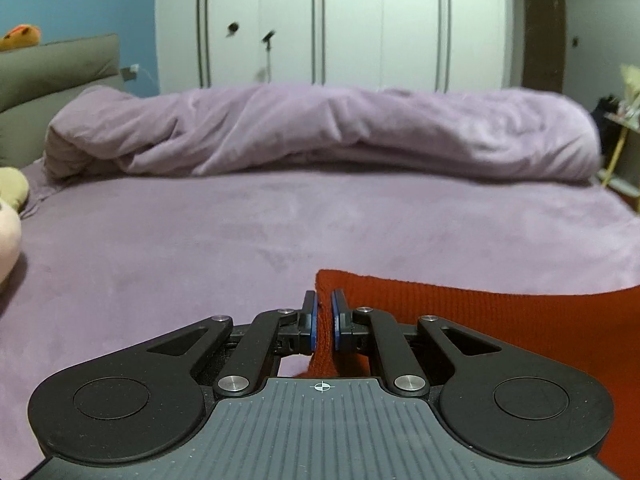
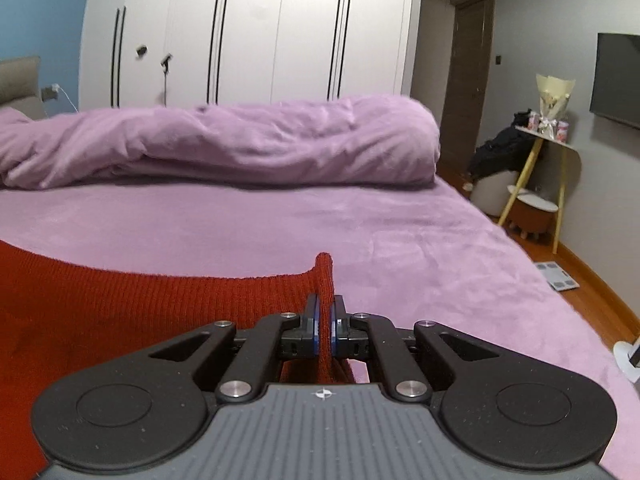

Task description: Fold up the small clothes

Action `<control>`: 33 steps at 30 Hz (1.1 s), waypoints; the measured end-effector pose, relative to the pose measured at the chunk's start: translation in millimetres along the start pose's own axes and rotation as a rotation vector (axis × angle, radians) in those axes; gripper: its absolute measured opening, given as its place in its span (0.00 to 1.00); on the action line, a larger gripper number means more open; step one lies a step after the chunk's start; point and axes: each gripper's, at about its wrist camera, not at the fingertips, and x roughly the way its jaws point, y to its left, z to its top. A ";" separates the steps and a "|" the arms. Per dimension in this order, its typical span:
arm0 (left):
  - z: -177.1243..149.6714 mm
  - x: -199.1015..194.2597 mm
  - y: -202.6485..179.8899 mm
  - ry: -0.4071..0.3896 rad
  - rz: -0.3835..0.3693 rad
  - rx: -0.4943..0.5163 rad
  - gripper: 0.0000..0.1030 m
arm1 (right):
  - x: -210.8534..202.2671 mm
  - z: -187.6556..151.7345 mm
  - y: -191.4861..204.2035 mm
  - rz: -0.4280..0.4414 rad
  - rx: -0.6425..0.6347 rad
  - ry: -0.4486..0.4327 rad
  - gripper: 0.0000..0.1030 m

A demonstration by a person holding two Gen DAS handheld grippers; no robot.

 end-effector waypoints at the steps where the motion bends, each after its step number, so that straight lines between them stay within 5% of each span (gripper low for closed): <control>1: -5.0 9.0 -3.2 0.016 0.017 0.009 0.09 | 7.2 -2.6 1.1 -0.012 -0.004 0.011 0.04; 6: -25.3 32.3 -4.5 0.125 0.056 -0.026 0.17 | 34.0 -23.2 9.8 -0.056 -0.028 0.060 0.05; 8: -28.6 25.8 0.0 0.108 0.076 -0.069 0.19 | 38.8 -28.0 11.5 -0.087 -0.024 0.084 0.06; 11: -31.7 4.5 -3.2 0.054 -0.067 -0.171 0.21 | 23.8 -26.7 17.6 -0.174 0.069 0.027 0.08; 12: -33.3 4.2 -7.7 0.070 -0.165 -0.220 0.28 | 13.9 -25.6 22.8 -0.110 0.134 -0.003 0.08; 14: -38.4 10.6 -26.2 0.104 -0.284 -0.252 0.33 | 2.6 -26.8 42.3 0.184 0.237 -0.005 0.08; 16: -45.3 22.9 -47.1 0.121 -0.281 -0.202 0.34 | 2.4 -35.0 67.4 0.450 0.307 0.032 0.07; 19: -60.6 41.8 -59.4 0.147 -0.248 -0.169 0.43 | 15.0 -48.0 103.3 0.563 0.230 0.098 0.07; 25: -61.7 49.8 -44.1 0.099 -0.173 -0.096 0.42 | 42.9 -54.9 49.8 0.349 0.227 0.113 0.02; 28: -62.5 58.2 -27.5 0.100 -0.154 -0.111 0.32 | 50.7 -56.0 -5.4 0.234 0.297 0.105 0.00; 33: -60.1 59.8 -23.6 0.102 -0.154 -0.081 0.26 | 48.7 -58.9 -31.0 0.156 0.321 0.074 0.00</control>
